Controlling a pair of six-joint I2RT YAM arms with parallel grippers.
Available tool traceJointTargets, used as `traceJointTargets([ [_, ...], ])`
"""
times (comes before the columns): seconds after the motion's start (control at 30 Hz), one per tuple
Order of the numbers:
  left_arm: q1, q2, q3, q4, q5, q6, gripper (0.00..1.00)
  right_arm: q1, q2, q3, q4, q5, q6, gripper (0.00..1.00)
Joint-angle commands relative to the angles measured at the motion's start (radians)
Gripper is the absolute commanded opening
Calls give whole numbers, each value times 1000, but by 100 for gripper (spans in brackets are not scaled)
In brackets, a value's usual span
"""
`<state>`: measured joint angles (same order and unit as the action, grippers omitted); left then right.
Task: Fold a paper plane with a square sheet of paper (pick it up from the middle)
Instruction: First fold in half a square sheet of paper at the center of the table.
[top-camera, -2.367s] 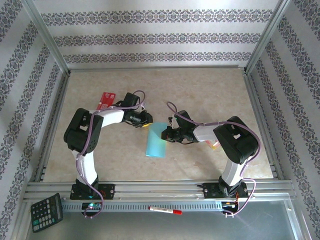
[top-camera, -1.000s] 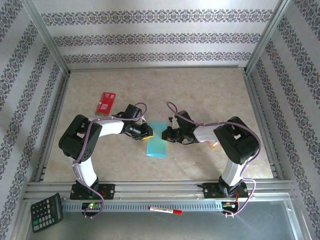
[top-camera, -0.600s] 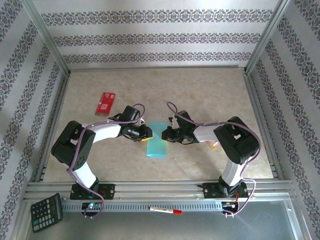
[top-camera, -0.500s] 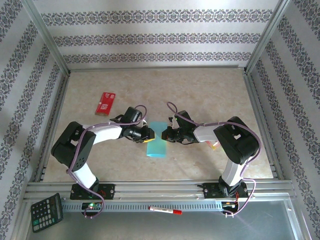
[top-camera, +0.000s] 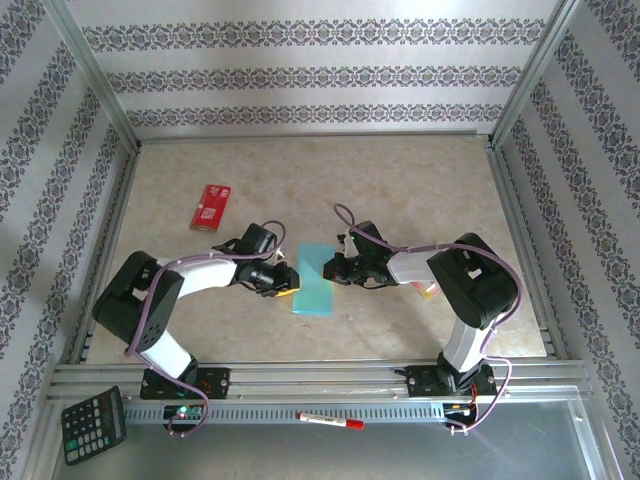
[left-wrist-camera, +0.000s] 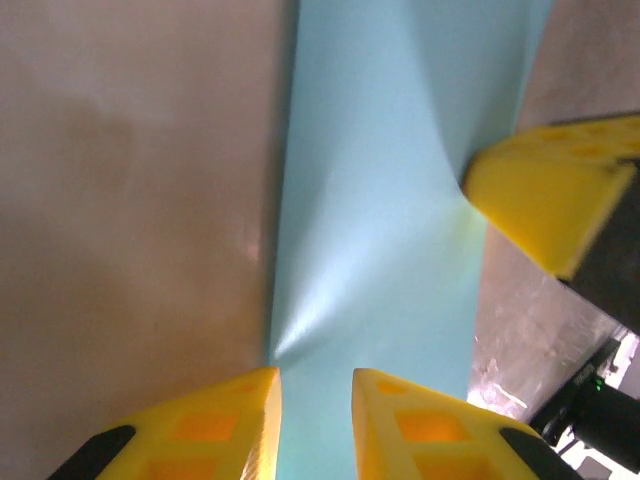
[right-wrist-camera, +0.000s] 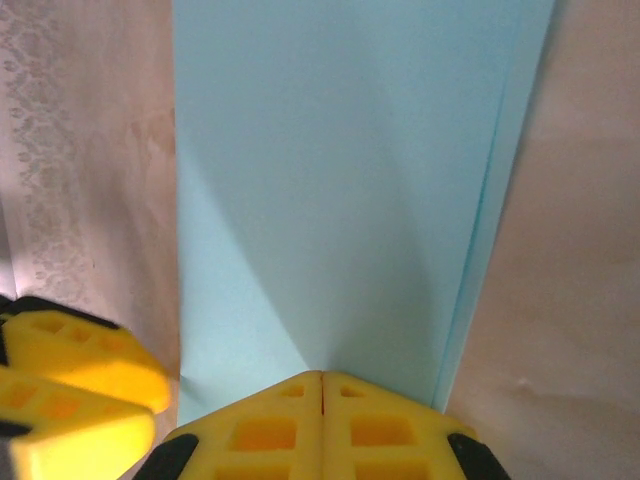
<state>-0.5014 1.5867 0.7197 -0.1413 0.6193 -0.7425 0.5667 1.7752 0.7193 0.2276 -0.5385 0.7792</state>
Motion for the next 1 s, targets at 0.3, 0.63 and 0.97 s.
traceJointTargets([
  [0.3, -45, 46, -4, 107, 36, -78, 16, -22, 49, -64, -203, 117, -36, 0],
  [0.63, -34, 78, -54, 95, 16, -64, 8, -24, 53, -69, -201, 118, -34, 0],
  [0.97, 1, 70, -79, 50, 23, -27, 5, -24, 50, -72, -200, 120, -32, 0],
])
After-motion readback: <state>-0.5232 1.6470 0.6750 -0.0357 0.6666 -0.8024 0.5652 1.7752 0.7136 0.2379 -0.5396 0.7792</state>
